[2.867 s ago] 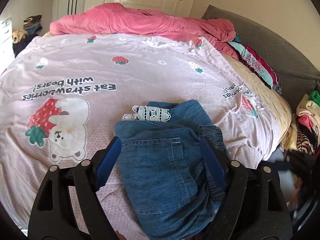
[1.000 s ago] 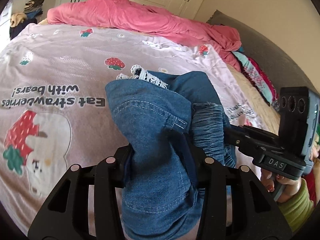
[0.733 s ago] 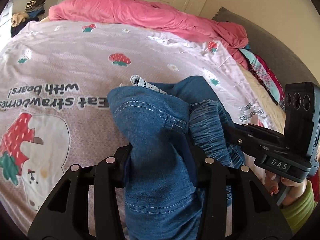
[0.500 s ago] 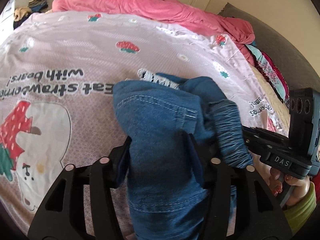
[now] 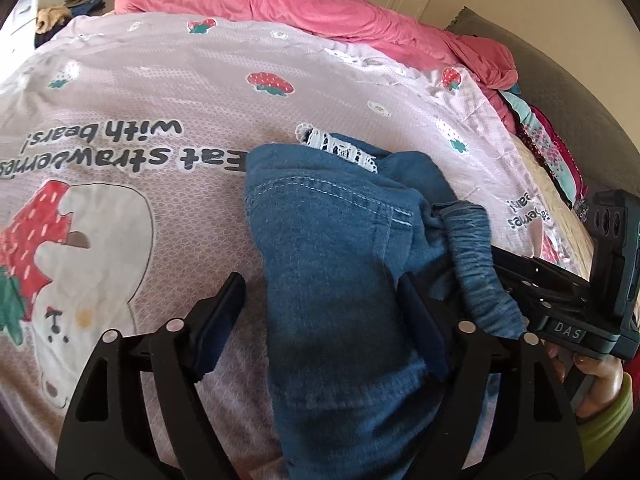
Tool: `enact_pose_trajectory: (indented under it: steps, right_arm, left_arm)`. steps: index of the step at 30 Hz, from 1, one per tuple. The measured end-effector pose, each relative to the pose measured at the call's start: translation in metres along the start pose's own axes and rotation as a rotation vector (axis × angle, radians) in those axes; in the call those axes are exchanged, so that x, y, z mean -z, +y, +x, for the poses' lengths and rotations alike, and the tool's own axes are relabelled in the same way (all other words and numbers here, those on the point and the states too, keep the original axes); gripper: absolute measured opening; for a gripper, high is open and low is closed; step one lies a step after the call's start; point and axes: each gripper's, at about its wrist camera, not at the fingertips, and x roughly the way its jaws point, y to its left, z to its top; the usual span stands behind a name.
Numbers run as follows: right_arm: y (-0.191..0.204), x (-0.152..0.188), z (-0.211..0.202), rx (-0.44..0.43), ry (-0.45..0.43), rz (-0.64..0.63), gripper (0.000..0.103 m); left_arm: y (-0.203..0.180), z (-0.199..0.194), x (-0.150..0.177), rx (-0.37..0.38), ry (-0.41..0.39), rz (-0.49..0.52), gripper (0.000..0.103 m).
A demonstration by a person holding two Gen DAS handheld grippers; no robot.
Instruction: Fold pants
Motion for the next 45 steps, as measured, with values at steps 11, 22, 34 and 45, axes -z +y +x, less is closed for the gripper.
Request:
enact_pose_trajectory:
  steps: [11,22,34,45]
  right_arm:
    - [0.025,0.019,-0.083,0.042,-0.172,-0.056,0.096]
    - [0.043,0.083,-0.112,0.122,-0.186,-0.08,0.098]
    - [0.037,0.108,-0.108,0.155,-0.15,-0.021,0.098]
    - [0.045,0.112,-0.106,0.156,-0.135,-0.039,0.098]
  left_arm:
    - [-0.02,-0.081,0.025,-0.029,-0.143,0.025,0.093]
    - [-0.029,-0.098,0.099,-0.102,-0.082,0.06,0.094]
    - [-0.026,-0.089,0.119,-0.126,-0.046,0.039,0.094]
    - [-0.026,-0.095,0.117,-0.134,-0.062,0.031,0.094]
